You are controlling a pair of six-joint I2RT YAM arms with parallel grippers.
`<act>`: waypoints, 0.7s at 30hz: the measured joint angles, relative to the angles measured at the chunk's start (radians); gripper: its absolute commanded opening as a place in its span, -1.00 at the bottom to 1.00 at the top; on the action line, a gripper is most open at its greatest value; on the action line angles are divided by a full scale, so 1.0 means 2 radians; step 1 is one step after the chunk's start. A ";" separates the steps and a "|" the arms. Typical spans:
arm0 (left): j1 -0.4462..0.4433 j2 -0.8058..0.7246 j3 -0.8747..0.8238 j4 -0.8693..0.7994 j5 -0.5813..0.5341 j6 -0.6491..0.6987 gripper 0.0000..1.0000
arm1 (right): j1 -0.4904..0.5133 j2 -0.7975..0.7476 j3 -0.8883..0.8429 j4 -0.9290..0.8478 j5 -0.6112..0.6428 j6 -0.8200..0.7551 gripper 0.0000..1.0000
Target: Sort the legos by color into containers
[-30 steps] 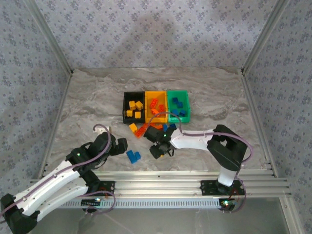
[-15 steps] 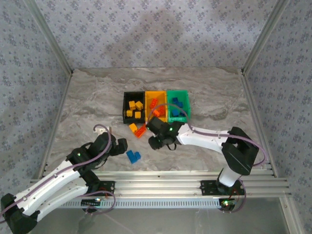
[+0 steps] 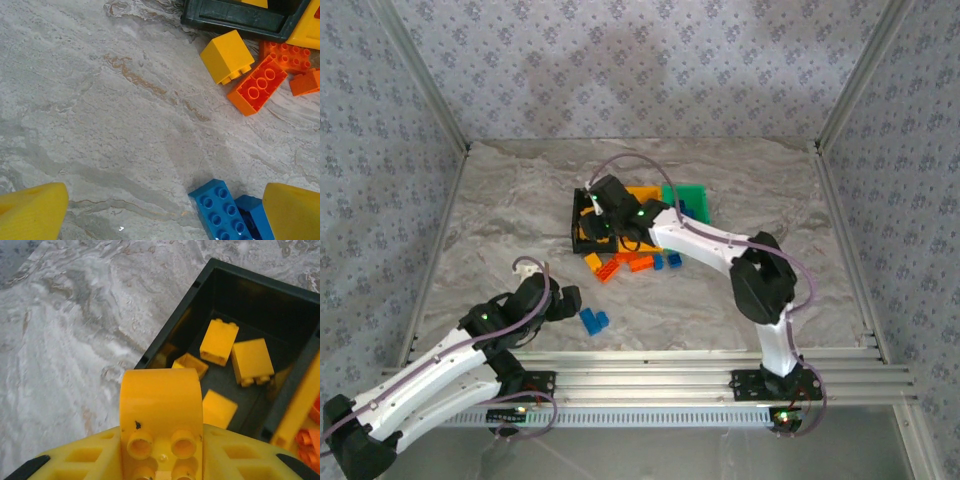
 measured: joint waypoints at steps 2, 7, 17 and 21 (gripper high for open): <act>0.000 0.000 0.000 0.000 0.000 0.000 1.00 | -0.004 0.029 0.026 0.004 0.002 0.000 -0.19; 0.000 0.000 0.000 0.000 0.004 0.000 0.99 | -0.012 0.085 0.084 0.008 0.007 0.000 0.21; 0.000 0.000 0.000 0.000 0.006 0.002 1.00 | -0.020 0.065 0.068 0.019 0.015 0.013 0.66; 0.000 0.000 0.000 0.000 0.007 0.006 0.99 | -0.019 -0.015 -0.014 0.033 0.010 0.022 0.67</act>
